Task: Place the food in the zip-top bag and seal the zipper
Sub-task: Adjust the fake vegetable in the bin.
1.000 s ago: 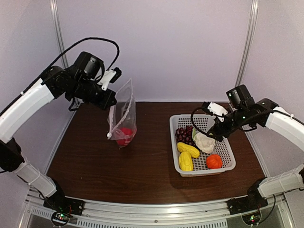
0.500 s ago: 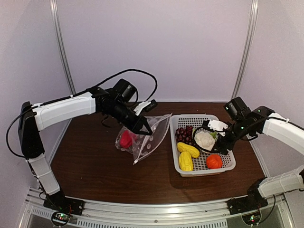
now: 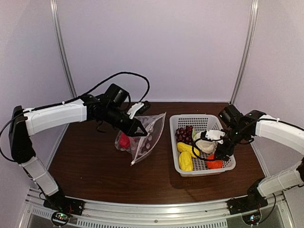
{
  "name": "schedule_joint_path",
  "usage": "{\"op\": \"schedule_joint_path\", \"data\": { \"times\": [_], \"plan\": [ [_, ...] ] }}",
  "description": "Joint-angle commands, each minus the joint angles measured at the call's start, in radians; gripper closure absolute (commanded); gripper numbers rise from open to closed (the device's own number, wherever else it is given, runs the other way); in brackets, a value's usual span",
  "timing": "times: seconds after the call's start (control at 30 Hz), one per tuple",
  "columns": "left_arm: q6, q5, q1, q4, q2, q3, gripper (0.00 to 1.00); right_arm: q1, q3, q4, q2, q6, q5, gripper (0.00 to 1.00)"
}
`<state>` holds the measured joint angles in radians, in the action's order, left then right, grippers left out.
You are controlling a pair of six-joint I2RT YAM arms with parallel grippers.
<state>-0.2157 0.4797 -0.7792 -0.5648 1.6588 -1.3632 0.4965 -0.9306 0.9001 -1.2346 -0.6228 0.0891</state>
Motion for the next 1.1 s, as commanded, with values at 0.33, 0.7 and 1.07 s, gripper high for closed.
{"op": "schedule_joint_path", "data": {
  "times": [0.33,0.7,1.07],
  "plan": [
    [-0.002,-0.215,0.017,0.092,-0.082,0.053,1.0,-0.007,-0.026,-0.011,-0.045,-0.063,0.048,0.1],
    [-0.014,-0.232,0.04,0.109,-0.087,0.062,1.0,-0.007,-0.01,0.024,-0.135,-0.075,0.012,0.12],
    [-0.017,-0.23,0.05,0.109,-0.061,0.064,1.0,-0.006,0.025,0.053,-0.162,-0.093,0.079,0.06]
  ]
}}
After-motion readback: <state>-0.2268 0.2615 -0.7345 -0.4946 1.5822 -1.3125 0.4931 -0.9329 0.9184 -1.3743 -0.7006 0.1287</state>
